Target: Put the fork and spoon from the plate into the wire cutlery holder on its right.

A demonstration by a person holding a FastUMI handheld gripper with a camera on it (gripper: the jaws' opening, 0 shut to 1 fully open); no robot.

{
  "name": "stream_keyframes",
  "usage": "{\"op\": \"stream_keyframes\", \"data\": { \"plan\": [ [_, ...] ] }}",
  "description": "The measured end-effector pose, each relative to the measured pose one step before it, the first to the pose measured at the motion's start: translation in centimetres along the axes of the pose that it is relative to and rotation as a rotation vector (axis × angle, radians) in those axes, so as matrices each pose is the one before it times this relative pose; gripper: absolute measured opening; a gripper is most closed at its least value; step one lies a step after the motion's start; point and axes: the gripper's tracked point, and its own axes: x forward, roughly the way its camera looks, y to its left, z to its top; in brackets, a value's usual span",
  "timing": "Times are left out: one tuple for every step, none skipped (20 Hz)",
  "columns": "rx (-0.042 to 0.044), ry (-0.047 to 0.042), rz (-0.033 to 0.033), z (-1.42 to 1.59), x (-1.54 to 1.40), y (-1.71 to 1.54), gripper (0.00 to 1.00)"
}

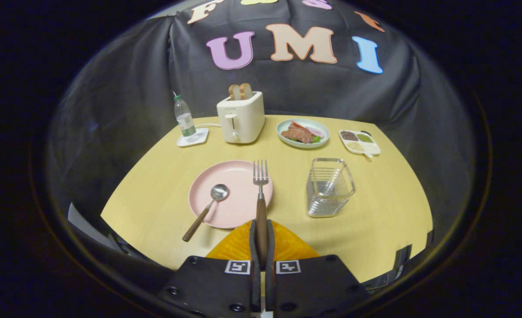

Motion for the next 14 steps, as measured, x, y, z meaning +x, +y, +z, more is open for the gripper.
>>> {"op": "stream_keyframes", "data": {
  "plan": [
    [0.00469, 0.00107, -0.00889, 0.653, -0.271, -1.024, 0.07],
    [0.00440, 0.00549, -0.01242, 0.638, -0.170, -1.073, 0.07],
    [0.00321, 0.00555, -0.01675, 0.453, -0.182, -1.276, 0.07],
    [-0.00009, 0.00343, -0.01658, 0.573, -0.108, -1.297, 0.07],
    [-0.00402, 0.00662, -0.01930, 0.342, -0.058, -1.207, 0.07],
    [-0.00528, 0.01148, -0.01630, 0.127, 0.042, -1.028, 0.07],
    [-0.00665, 0.01571, -0.00787, 0.128, 0.220, -0.739, 0.07],
    [-0.00949, 0.02375, -0.00550, -0.172, 0.316, -0.572, 0.07],
    [-0.01405, 0.02876, 0.00202, -0.229, 0.313, -0.369, 0.07],
    [-0.01640, 0.03207, 0.00028, -0.366, 0.281, -0.401, 0.07],
    [-0.00929, 0.03519, 0.00086, -0.373, 0.396, -0.409, 0.07],
    [-0.00957, 0.03741, 0.00851, -0.397, 0.245, -0.112, 0.07],
    [-0.01169, 0.03608, 0.00687, -0.375, 0.277, -0.052, 0.07],
    [-0.00959, 0.03607, 0.00290, -0.219, 0.277, -0.241, 0.07]
  ]
}}
